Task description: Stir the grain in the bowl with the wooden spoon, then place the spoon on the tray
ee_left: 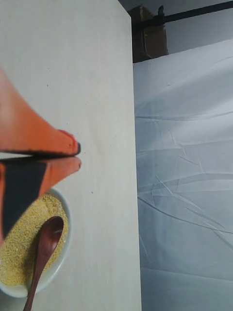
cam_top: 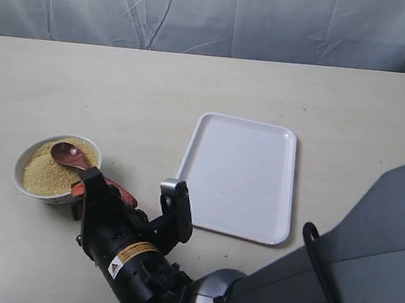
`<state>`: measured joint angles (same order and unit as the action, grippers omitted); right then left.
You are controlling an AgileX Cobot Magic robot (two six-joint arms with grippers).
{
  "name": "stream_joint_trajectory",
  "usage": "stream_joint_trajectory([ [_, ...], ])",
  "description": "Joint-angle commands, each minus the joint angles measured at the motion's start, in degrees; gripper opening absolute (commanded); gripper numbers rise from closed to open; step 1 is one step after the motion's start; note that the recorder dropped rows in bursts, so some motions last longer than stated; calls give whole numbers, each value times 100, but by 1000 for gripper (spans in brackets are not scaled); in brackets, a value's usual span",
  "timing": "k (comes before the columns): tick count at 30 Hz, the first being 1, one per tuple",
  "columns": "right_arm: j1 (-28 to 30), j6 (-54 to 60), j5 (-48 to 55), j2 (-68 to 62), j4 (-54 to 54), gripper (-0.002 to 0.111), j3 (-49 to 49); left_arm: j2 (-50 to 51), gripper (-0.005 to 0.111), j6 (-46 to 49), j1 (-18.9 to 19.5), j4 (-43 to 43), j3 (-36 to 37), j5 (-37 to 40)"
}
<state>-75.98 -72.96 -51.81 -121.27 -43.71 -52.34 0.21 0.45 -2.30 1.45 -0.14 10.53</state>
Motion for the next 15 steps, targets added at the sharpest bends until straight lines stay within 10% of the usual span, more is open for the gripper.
stream_joint_trajectory([
  [1, 4, -4, -263, -154, -499, 48, 18, -21, 0, -1, -7, 15, 14, -27],
  [15, 344, 55, -832, -409, -514, 48, 6, -21, 0, -1, -7, 15, 14, -27],
])
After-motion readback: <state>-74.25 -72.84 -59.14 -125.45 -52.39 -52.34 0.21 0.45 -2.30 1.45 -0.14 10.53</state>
